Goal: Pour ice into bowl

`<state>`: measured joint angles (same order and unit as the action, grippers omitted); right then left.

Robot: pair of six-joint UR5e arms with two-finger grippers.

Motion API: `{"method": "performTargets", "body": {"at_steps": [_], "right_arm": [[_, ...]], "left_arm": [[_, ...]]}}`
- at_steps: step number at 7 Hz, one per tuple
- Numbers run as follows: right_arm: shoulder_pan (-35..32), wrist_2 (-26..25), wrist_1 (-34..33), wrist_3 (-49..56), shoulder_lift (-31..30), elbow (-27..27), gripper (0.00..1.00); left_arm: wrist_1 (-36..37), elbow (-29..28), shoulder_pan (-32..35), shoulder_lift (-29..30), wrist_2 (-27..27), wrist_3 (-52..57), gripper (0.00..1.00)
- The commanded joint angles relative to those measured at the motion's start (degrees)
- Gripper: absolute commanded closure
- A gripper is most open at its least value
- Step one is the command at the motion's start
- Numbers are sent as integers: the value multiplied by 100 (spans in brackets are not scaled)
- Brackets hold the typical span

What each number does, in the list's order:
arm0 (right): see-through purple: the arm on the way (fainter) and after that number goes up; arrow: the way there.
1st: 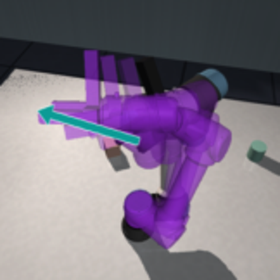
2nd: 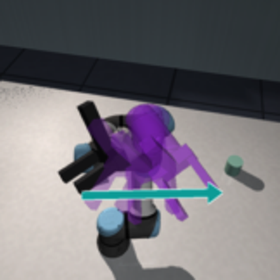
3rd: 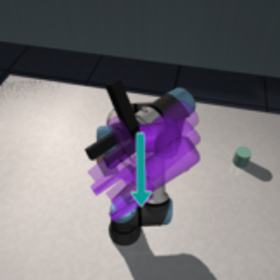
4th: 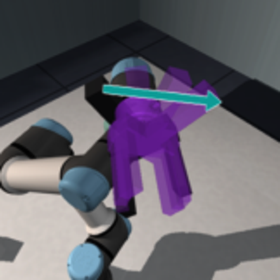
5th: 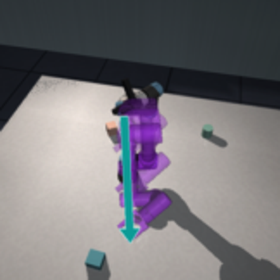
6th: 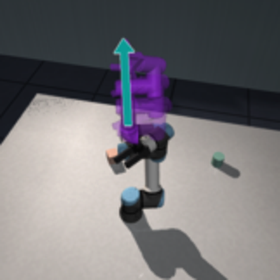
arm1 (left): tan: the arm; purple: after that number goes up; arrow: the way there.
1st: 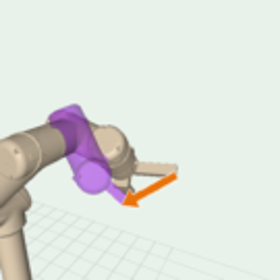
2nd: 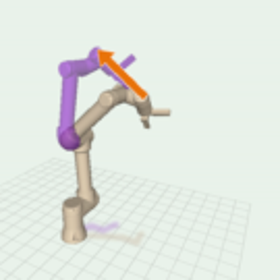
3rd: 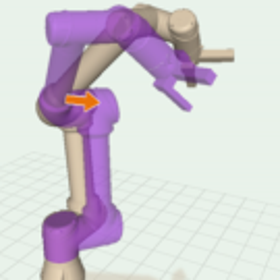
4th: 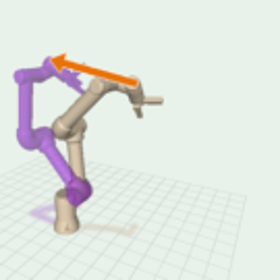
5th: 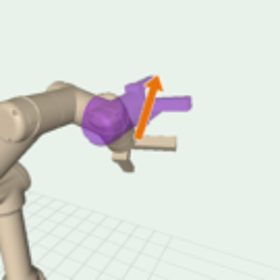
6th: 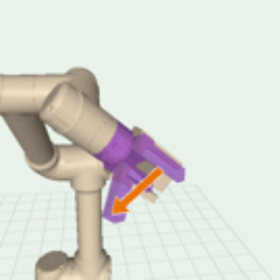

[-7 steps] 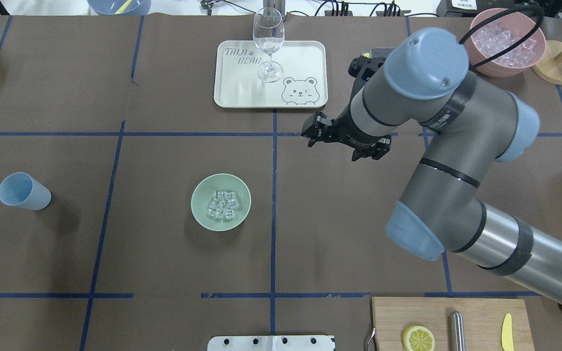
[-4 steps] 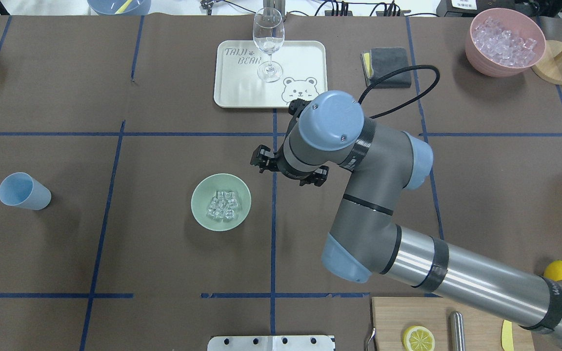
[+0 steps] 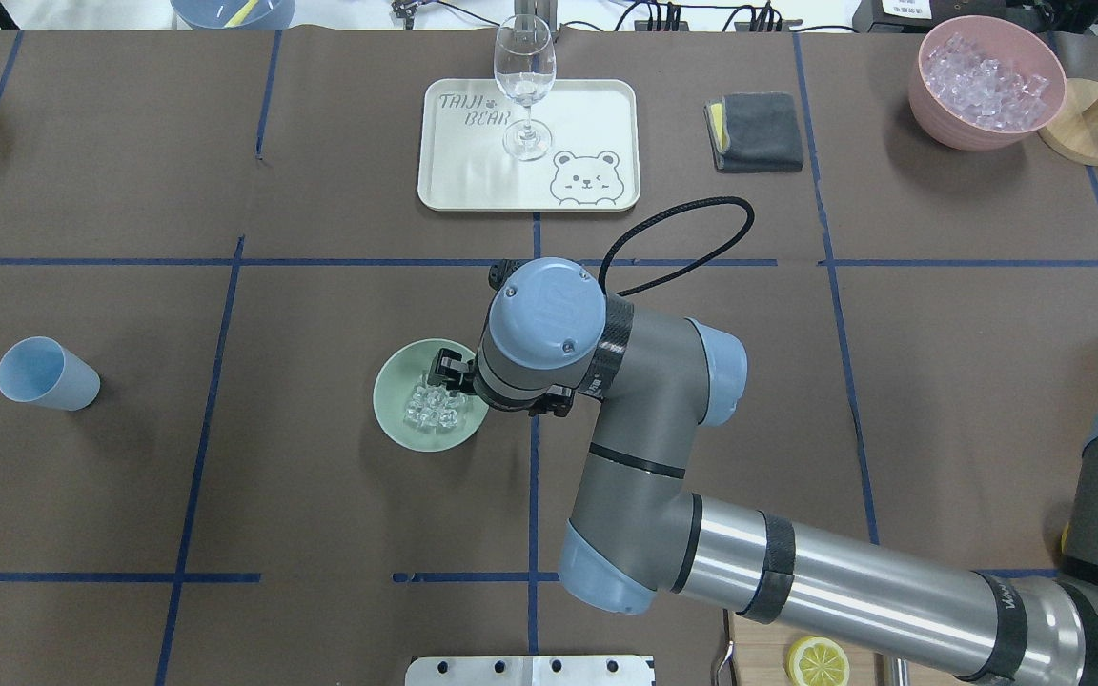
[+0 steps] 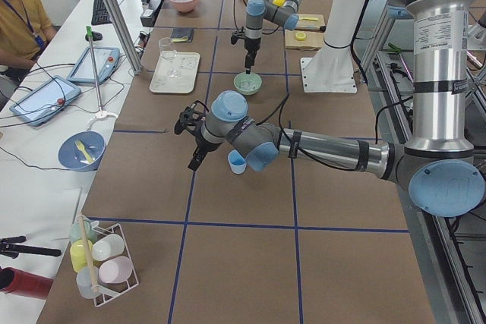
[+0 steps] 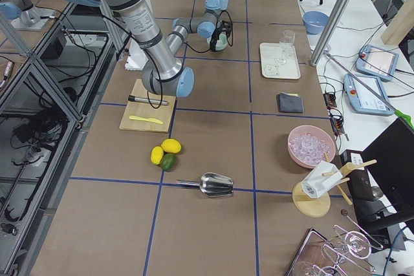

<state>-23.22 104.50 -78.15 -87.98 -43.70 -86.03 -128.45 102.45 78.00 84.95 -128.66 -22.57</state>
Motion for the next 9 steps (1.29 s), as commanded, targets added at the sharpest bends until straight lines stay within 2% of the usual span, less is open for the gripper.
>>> {"method": "performTargets", "body": {"at_steps": [1,2,3,4,5,6,8,9], "right_arm": [[28,-88,10,27,46,192,1],[28,-158,10,18,194,340,4],[54,-167,19,18,221,437,19],[63,-176,19,27,230,456,47],[98,-185,19,35,213,482,68],[98,-176,19,44,230,456,100],[89,-159,27,-25,213,404,100],[-67,24,-16,-26,117,-32,100]], "left_arm": [[-5,38,5,-13,94,-2,0],[-5,38,-4,-5,182,-2,0],[-5,38,-4,4,183,-2,0],[-5,38,5,4,183,-2,0],[-5,47,5,13,183,-2,0],[-5,30,5,22,192,-2,0],[-5,38,5,30,166,-11,0],[4,134,57,-91,165,-2,0]]}}
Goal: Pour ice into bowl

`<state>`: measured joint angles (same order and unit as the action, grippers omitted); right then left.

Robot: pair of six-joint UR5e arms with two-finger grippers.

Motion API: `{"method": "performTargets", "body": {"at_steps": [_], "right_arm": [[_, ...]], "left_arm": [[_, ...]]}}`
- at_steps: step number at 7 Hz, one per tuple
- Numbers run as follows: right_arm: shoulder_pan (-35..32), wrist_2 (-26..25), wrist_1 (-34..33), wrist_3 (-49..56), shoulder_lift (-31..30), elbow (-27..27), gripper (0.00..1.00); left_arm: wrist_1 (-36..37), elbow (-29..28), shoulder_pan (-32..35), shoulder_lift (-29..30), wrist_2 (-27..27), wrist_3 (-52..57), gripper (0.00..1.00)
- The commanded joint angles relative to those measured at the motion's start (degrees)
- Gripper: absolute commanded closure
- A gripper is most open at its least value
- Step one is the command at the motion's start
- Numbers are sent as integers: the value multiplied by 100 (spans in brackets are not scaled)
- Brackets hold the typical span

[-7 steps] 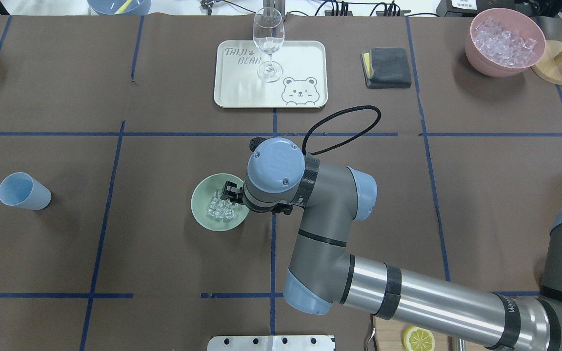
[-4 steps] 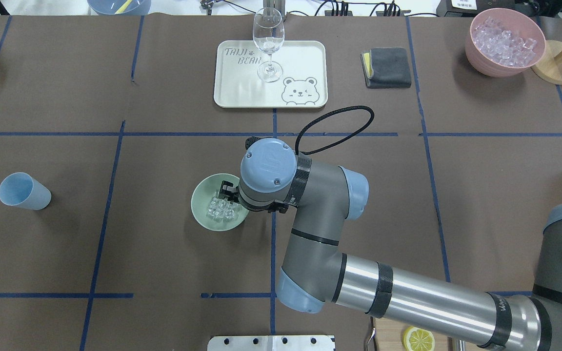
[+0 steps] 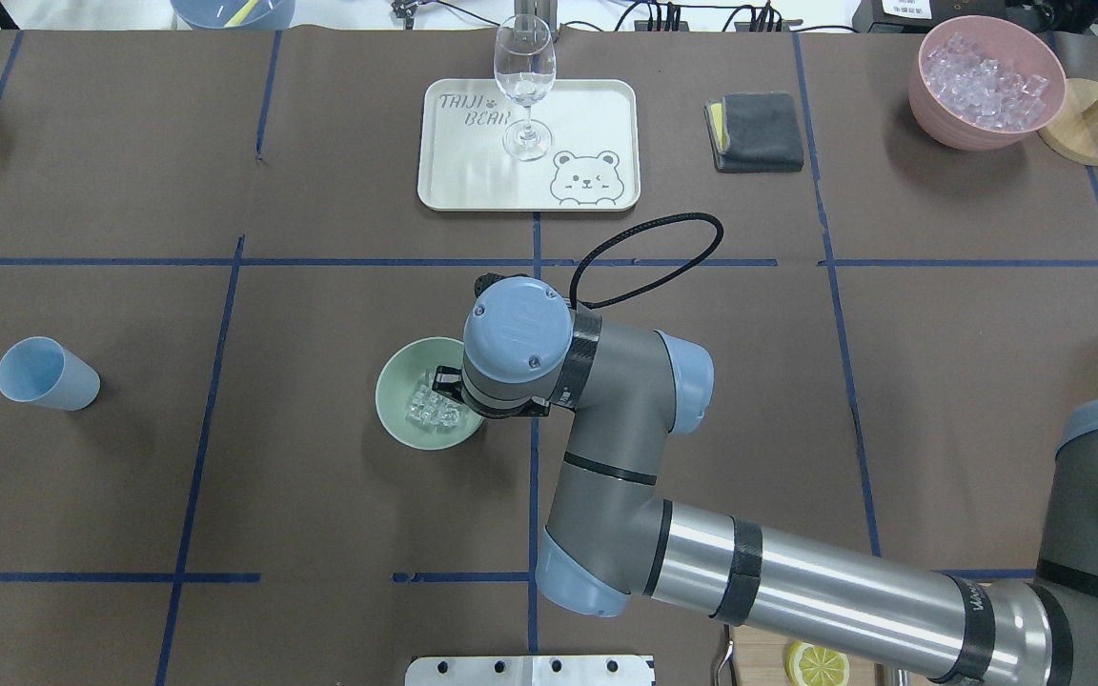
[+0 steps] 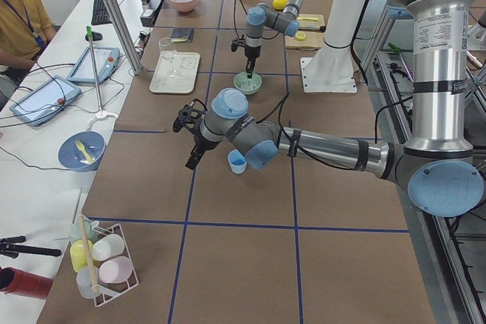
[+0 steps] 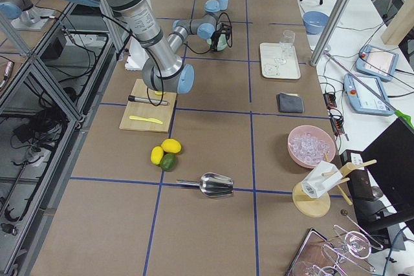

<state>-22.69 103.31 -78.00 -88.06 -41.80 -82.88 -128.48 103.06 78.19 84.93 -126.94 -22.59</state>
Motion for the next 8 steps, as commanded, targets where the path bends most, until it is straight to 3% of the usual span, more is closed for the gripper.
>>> {"method": "performTargets", "body": {"at_steps": [1,2,3,4,6,7,8], "right_arm": [[-557,668,-40,34,-866,-1291,100],[-1013,978,-31,208,-1517,-1988,100],[-1679,1616,-14,915,-2098,-2386,100],[-2373,2249,21,1914,-2844,-2565,100],[-3307,2553,22,4128,-4321,-2803,100],[-3573,2606,22,4922,-4876,-2812,100],[-3654,2598,13,5330,-5168,-2786,100]], "left_arm": [[-2,21,4,-178,2,17,0],[198,-232,-5,-13,-76,96,0],[818,-269,-5,171,-164,149,0],[1816,-243,91,338,-165,1115,0],[3647,-208,959,892,-165,2343,0],[3924,-199,1023,894,-374,2355,0],[3910,-121,1041,711,-1098,2338,0]]}}
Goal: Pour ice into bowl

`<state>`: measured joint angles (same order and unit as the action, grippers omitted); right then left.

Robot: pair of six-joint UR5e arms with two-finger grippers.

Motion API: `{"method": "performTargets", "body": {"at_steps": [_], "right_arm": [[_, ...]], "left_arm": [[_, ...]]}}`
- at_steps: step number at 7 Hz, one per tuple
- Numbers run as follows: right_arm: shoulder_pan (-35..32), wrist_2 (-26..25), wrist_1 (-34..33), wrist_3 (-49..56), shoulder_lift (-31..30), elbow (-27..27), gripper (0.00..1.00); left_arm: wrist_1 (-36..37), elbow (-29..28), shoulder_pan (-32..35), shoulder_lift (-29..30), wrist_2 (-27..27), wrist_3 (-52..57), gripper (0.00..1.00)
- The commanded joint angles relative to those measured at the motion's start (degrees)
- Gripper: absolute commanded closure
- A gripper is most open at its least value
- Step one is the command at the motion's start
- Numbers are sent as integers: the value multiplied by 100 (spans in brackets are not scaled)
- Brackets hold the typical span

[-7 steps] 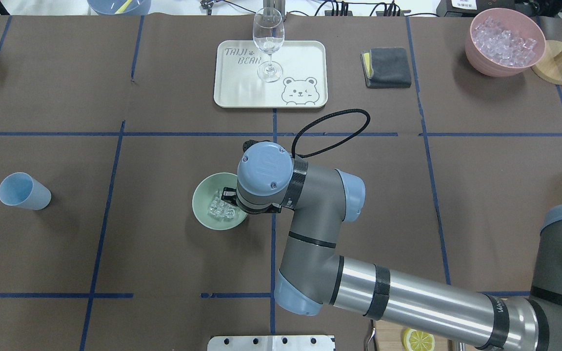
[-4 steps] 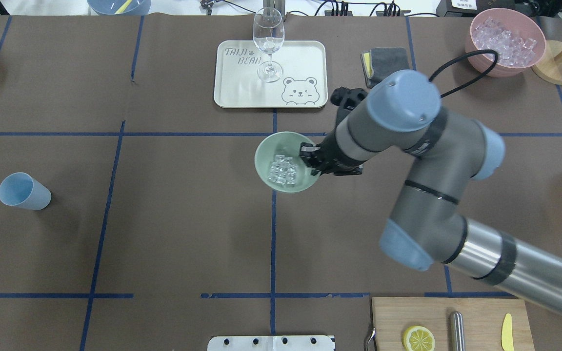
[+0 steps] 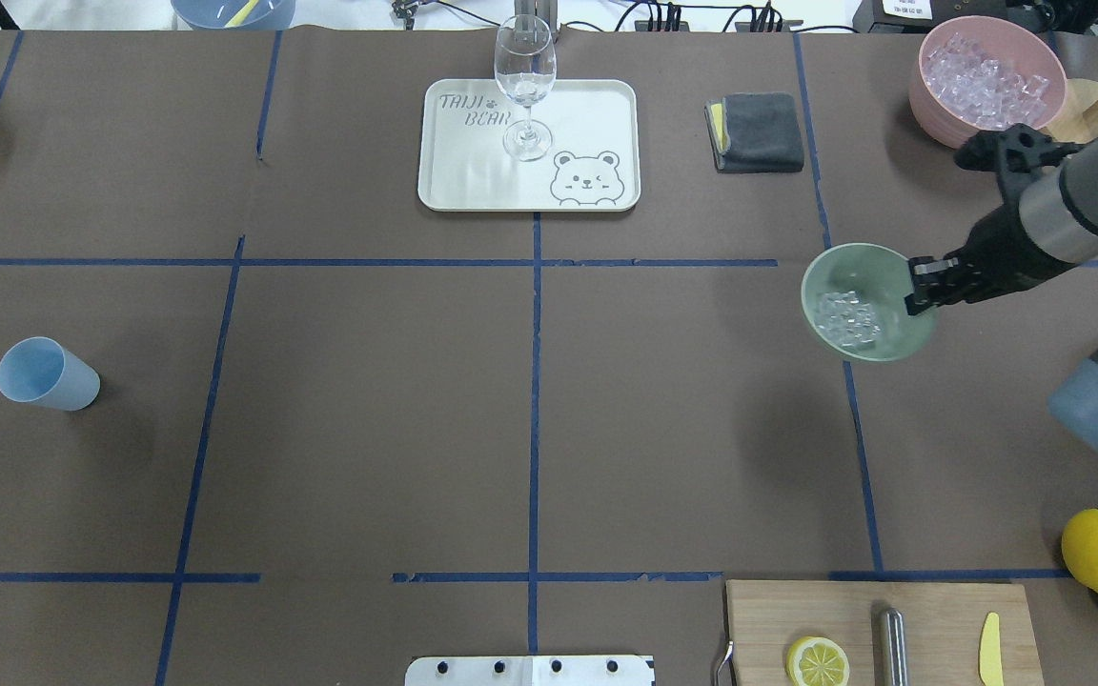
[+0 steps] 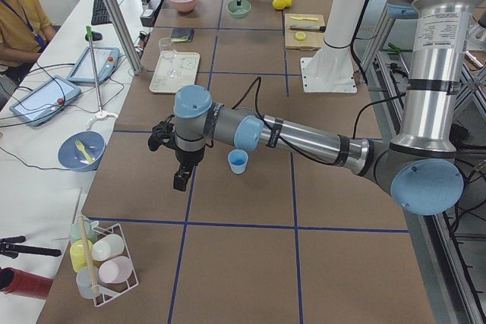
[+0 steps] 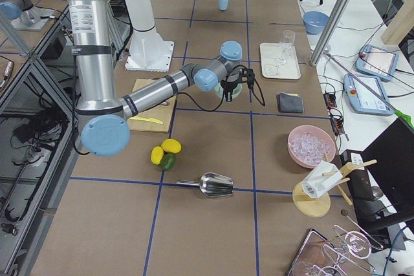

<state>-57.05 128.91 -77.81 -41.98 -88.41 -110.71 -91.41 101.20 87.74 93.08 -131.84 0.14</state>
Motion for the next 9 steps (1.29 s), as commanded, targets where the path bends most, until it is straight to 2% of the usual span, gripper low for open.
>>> {"method": "performTargets", "body": {"at_steps": [1,2,4,6,7,9], "right_arm": [[-210,46,-6,726,-528,84,100],[-202,98,220,726,-511,407,100],[-201,275,1368,638,-511,1206,100],[-193,353,1985,278,-511,1542,100],[-167,450,2084,251,-511,1605,100],[-105,433,2094,251,-511,1684,100]], "left_arm": [[133,214,76,-524,-641,83,0],[-268,355,76,-850,-676,83,0],[-1364,269,67,-1143,-659,83,0],[-2673,172,67,-1589,-702,83,0],[-3228,-28,67,-1609,-711,13,0],[-3234,-302,32,-1600,-685,74,0]]}}
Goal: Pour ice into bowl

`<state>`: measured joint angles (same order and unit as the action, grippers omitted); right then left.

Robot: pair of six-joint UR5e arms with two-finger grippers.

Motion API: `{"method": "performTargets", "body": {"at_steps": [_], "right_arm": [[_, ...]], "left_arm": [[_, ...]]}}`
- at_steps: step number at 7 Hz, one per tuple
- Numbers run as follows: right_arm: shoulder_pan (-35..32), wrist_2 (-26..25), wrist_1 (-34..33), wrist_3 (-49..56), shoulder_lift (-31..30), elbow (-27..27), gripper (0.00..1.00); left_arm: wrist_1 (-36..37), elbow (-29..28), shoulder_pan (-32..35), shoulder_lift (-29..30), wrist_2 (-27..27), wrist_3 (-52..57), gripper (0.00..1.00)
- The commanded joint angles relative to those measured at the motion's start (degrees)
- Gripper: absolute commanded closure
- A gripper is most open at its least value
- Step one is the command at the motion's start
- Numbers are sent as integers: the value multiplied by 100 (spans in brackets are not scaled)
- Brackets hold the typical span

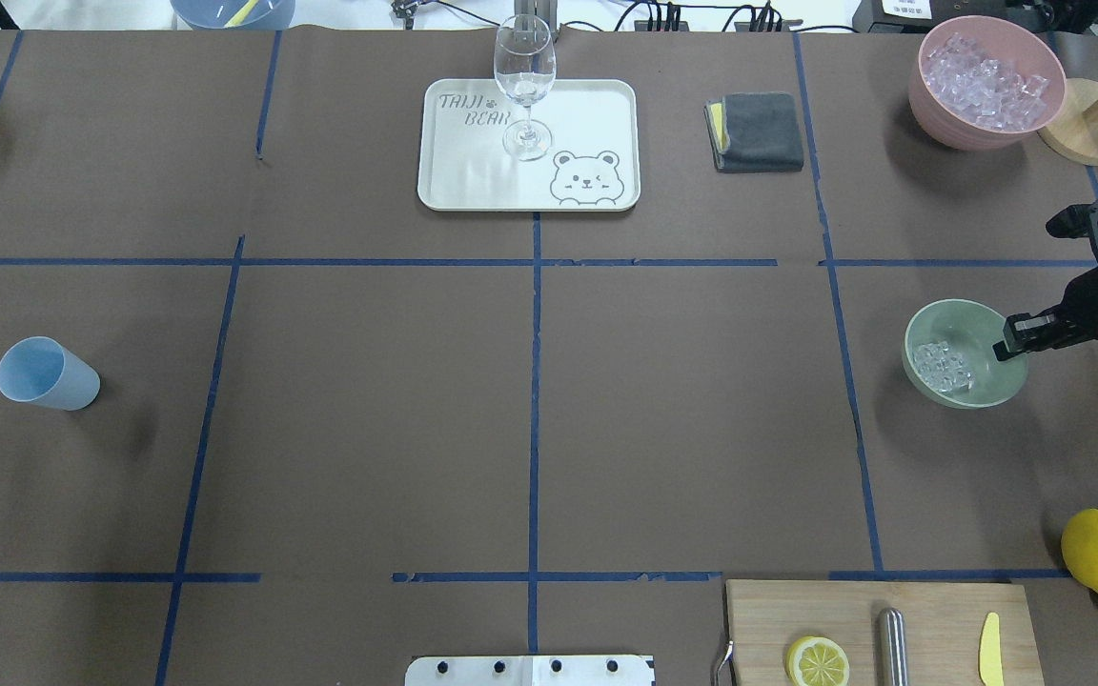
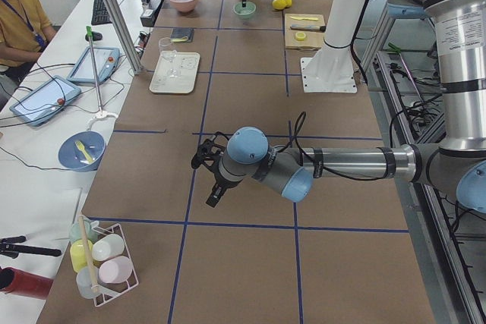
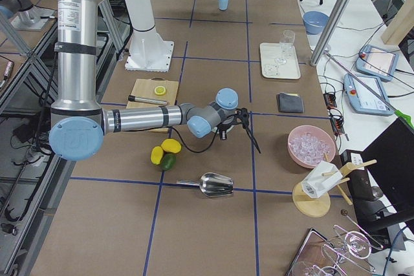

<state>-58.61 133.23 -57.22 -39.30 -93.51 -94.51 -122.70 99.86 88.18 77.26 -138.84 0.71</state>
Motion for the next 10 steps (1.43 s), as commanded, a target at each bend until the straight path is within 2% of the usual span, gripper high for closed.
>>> {"method": "performTargets", "body": {"at_steps": [1,2,3,4,5,7,8,10], "right_arm": [[95,-7,35,-16,-1,73,100],[121,-7,35,-16,8,99,100],[165,-7,35,1,25,125,25],[165,-16,52,1,26,100,0],[139,-8,61,10,78,65,0],[-639,150,-131,19,226,-208,0],[-1096,394,-471,97,454,-208,0],[-1555,423,-921,586,641,-165,0]], "left_arm": [[-87,-186,-29,8,33,16,0],[-87,-178,-29,8,33,16,0],[-87,-186,-29,8,33,16,0],[-87,-212,-38,-1,42,16,0],[-87,-300,-73,17,50,16,0],[-87,-327,-152,-9,59,16,0],[-87,-336,-144,-18,59,16,0],[-87,-406,-152,8,59,16,0]]}}
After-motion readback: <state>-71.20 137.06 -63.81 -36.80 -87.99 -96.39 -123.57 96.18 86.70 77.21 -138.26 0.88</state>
